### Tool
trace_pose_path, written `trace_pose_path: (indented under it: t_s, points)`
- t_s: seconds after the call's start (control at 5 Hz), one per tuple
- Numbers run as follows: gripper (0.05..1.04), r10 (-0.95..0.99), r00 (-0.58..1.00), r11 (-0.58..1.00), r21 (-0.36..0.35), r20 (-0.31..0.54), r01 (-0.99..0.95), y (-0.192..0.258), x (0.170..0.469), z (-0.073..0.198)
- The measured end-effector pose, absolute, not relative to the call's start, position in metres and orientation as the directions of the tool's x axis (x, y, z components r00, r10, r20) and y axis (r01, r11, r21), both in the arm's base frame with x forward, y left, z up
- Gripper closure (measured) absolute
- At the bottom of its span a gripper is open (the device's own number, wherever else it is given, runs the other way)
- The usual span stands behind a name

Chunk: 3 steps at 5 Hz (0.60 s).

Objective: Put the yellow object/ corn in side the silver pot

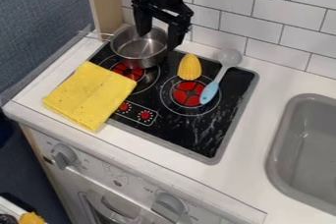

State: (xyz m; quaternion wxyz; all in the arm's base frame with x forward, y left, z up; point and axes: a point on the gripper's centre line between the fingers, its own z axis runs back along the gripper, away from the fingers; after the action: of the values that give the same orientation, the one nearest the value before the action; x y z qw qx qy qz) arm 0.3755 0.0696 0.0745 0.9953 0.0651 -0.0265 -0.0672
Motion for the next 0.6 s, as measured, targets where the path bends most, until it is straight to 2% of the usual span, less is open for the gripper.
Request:
trace_pose_path:
  t_s: [0.2,0.6]
  points:
    - [0.083,-0.134,0.991,0.984,0.119,0.008,0.132,0.069,0.373,0.06]
    - [0.083,-0.185,0.983,0.979,0.085,0.017,0.183,0.034,0.386,0.056]
